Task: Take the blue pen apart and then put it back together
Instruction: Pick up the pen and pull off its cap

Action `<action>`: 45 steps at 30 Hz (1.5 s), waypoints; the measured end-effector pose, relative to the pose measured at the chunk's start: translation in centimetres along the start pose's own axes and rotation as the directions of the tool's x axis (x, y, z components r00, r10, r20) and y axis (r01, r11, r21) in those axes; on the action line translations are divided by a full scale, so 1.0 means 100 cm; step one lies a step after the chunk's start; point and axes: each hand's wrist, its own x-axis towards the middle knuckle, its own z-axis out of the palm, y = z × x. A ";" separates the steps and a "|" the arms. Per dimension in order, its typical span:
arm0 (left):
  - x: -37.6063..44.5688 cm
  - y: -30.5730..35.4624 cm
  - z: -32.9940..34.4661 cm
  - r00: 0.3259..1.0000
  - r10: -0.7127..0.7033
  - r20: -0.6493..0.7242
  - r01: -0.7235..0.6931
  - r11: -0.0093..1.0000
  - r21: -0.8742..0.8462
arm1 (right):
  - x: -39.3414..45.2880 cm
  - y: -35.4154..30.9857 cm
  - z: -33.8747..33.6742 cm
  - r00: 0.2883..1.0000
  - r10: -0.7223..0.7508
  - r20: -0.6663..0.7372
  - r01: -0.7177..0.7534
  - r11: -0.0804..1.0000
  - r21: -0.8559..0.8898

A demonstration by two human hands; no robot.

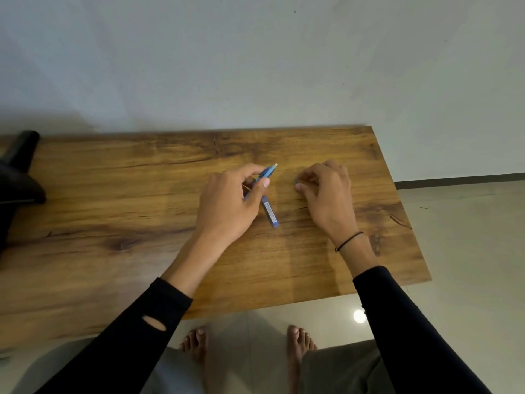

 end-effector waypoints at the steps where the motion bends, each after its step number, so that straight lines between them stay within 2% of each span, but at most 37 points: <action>1: 0.000 0.000 -0.001 1.000 -0.002 0.003 0.002 1.000 0.001 | 0.001 -0.001 -0.003 1.000 0.013 0.010 -0.013 1.000 0.014; 3: 0.001 0.000 -0.001 1.000 -0.002 0.014 0.002 1.000 -0.005 | 0.004 -0.004 -0.012 0.999 0.019 -0.040 -0.015 0.994 0.104; 5: 0.001 0.001 -0.001 1.000 0.002 0.025 -0.002 1.000 -0.007 | 0.006 -0.011 -0.021 0.995 0.016 -0.102 0.015 0.956 0.293; 7: 0.002 0.002 -0.001 0.999 0.003 0.033 -0.003 1.000 -0.004 | 0.005 -0.019 -0.024 0.998 0.011 -0.057 0.020 0.862 0.507; 9: 0.001 0.004 0.000 0.999 0.013 0.044 -0.013 1.000 0.002 | 0.003 -0.025 -0.024 1.000 -0.013 0.017 -0.001 0.788 0.615; 14: 0.000 0.007 0.000 0.997 0.046 0.055 -0.047 0.999 0.027 | 0.000 -0.030 -0.023 0.993 -0.047 0.110 -0.036 0.759 0.650; 20: -0.001 0.013 0.001 0.997 0.051 0.063 -0.054 0.997 0.053 | -0.001 -0.030 -0.027 0.992 -0.019 0.127 -0.075 0.716 0.694; 25: -0.001 0.010 0.002 0.998 0.032 0.053 -0.036 0.996 0.079 | 0.004 -0.026 -0.030 0.995 0.082 0.064 -0.104 0.757 0.645; 29: 0.002 0.004 -0.001 1.000 0.001 0.007 -0.001 0.995 0.098 | 0.008 -0.009 -0.029 0.995 0.087 0.049 -0.097 0.949 0.300; 32: 0.006 -0.004 -0.001 1.000 -0.015 -0.018 0.018 0.983 0.180 | 0.006 0.000 -0.025 0.989 0.105 0.106 -0.114 0.989 0.092; 35: 0.007 -0.008 -0.003 0.999 -0.023 -0.022 0.028 0.965 0.261 | 0.004 -0.002 -0.019 0.992 0.097 0.081 -0.094 0.995 -0.037; 38: 0.006 -0.012 -0.006 0.999 0.007 -0.049 0.013 0.924 0.382 | 0.003 -0.005 -0.017 0.993 0.104 0.051 -0.101 0.993 -0.061; 42: 0.007 -0.018 -0.007 0.997 0.007 -0.072 0.028 0.880 0.474 | 0.005 -0.006 -0.022 0.988 0.152 -0.039 -0.150 0.987 0.057; 45: 0.009 -0.021 -0.006 0.998 -0.005 -0.060 0.035 0.858 0.512 | 0.001 -0.019 -0.024 0.987 0.112 -0.114 -0.095 0.985 0.145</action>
